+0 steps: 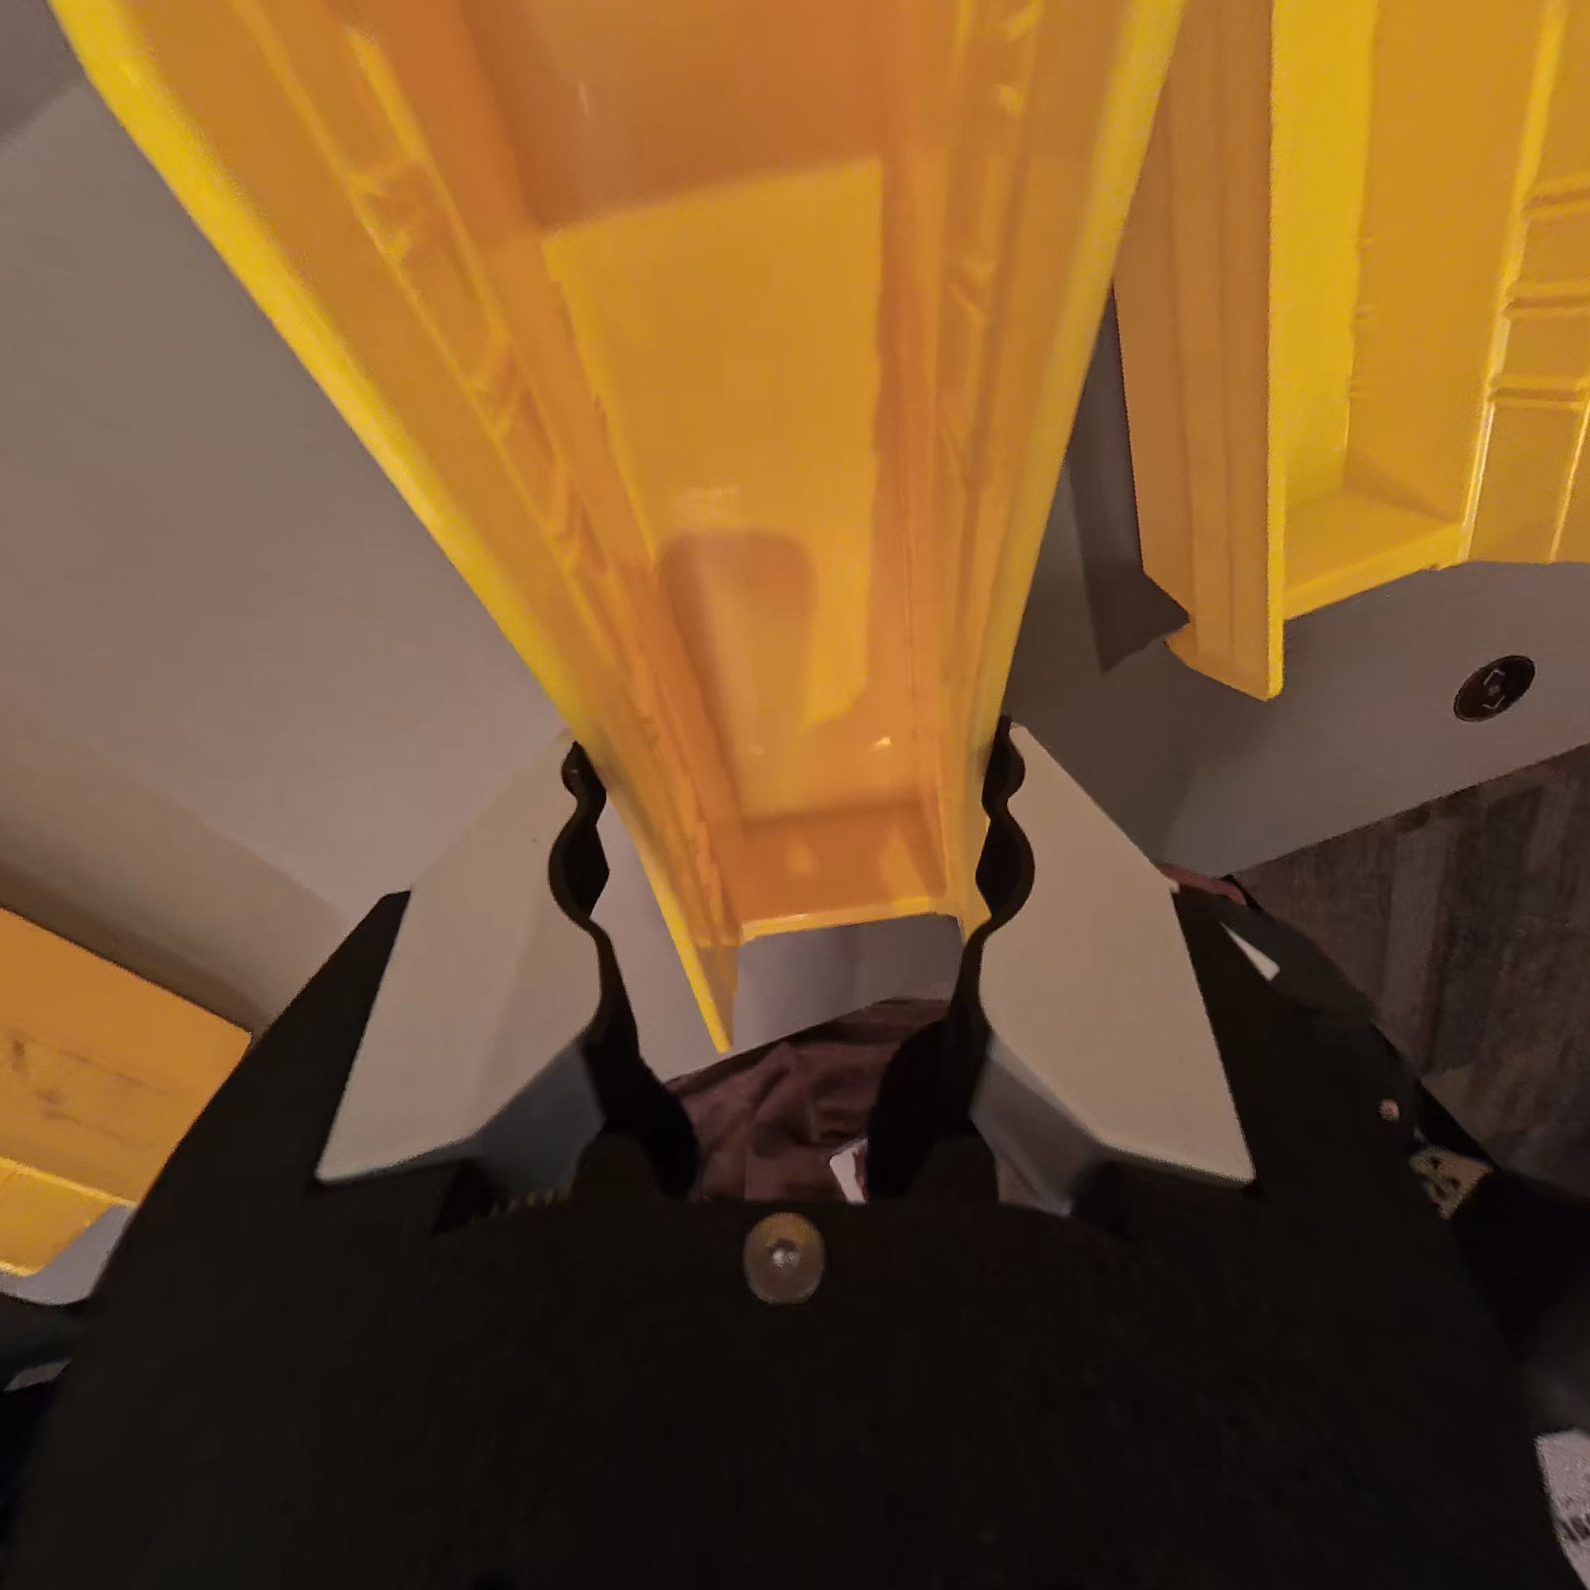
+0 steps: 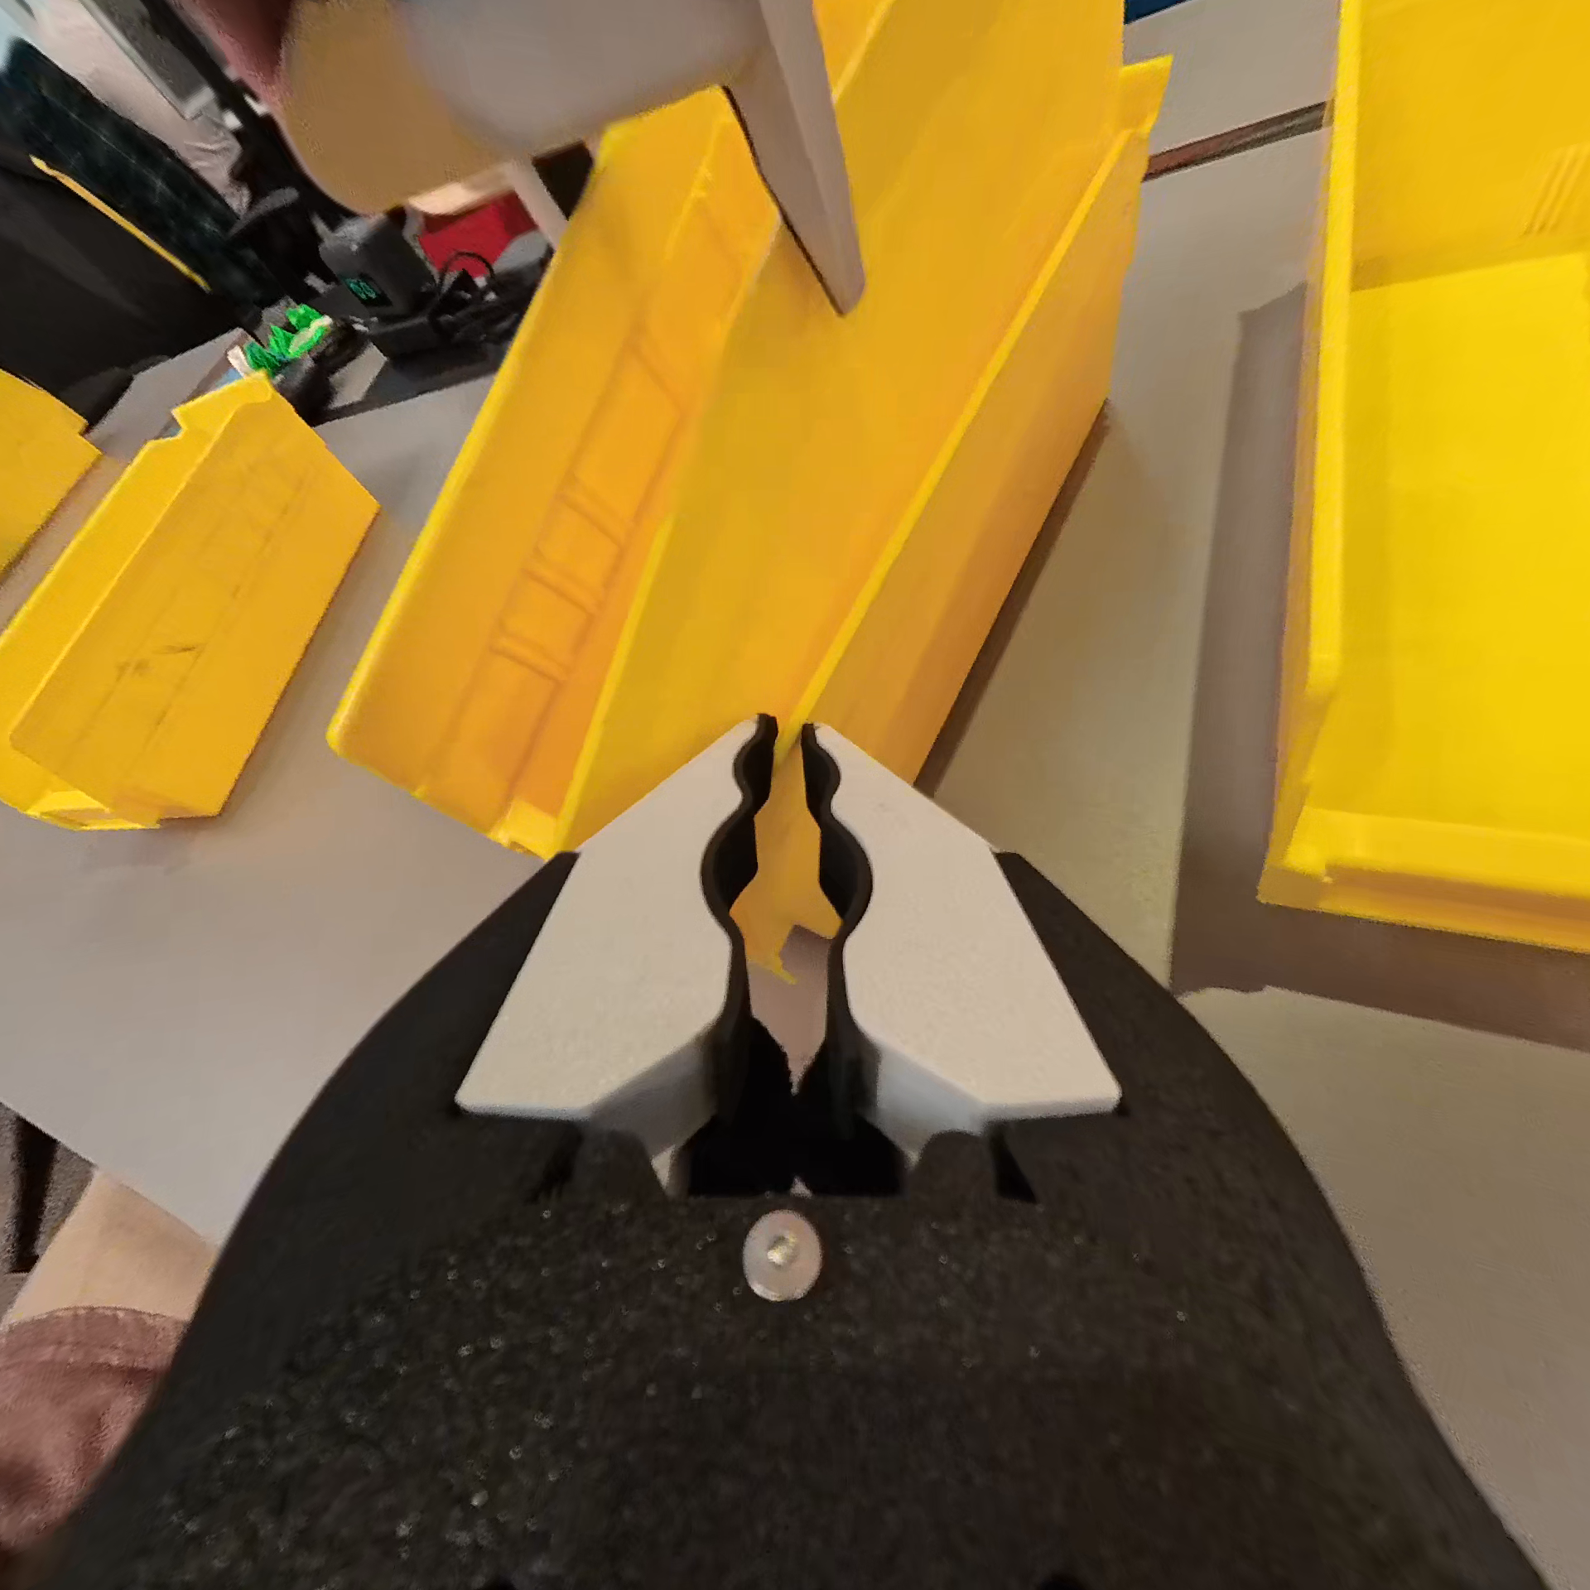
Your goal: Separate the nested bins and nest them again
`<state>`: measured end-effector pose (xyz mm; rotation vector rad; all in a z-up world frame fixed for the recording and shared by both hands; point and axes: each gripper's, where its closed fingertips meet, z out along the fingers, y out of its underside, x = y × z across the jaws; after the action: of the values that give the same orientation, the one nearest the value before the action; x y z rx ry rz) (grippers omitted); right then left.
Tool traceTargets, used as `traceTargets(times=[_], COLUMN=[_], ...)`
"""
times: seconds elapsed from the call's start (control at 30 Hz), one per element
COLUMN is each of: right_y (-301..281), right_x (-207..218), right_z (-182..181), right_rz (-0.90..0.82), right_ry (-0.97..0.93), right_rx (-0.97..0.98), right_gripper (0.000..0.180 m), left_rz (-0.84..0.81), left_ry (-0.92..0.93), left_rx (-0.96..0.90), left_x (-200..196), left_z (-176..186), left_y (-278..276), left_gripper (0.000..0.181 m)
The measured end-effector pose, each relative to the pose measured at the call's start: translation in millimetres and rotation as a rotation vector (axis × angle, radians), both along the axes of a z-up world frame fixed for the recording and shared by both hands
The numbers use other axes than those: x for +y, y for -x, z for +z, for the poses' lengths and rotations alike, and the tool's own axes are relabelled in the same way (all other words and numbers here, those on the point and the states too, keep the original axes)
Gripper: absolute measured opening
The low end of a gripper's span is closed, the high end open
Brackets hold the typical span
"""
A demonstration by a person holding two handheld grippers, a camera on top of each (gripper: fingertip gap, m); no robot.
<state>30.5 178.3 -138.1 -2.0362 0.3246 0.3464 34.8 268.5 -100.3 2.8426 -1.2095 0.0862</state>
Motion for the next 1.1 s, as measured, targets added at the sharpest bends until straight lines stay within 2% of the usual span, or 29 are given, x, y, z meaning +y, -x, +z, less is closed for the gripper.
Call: traceTargets(times=[0.23, 0.4, 0.5, 0.6, 0.73, 0.93, 1.1], right_y=[-8.4, -15.1, -22.8, -38.1, -48.9, -40.0, -40.8], right_x=[-2.6, -6.7, -11.0, -18.2, -22.1, -20.1, -19.5], right_z=[5.8, 1.0, 0.5, 1.1, 1.6, -15.3, -21.4], right_rz=[-0.014, -0.010, -0.013, -0.051, -0.094, -0.060, -0.070], right_ry=[-0.032, -0.010, 0.002, 0.020, 0.019, 0.093, 0.149], right_rx=[-0.023, -0.027, -0.046, -0.097, -0.112, -0.142, -0.247], right_gripper=[0.010, 0.007, 0.006, 0.005, 0.005, 0.023, 0.008], left_rz=[0.009, 0.045, 0.059, 0.110, 0.207, 0.298, 0.335], left_ry=[0.047, 0.048, 0.003, -0.041, -0.014, 0.027, 0.084], left_rx=[-0.017, -0.114, -0.117, -0.083, -0.066, 0.002, 0.027], left_x=[-5.9, 6.4, 24.2, 45.9, 65.2, 89.8, 97.0], left_z=[28.9, 83.0, 116.2, 125.1, 92.4, 18.4, -24.3], left_y=[4.2, 9.8, 33.6, 72.1, 117.5, 168.4, 185.0], left_gripper=[0.089, 0.089, 0.090, 0.091, 0.092, 0.094, 0.095])
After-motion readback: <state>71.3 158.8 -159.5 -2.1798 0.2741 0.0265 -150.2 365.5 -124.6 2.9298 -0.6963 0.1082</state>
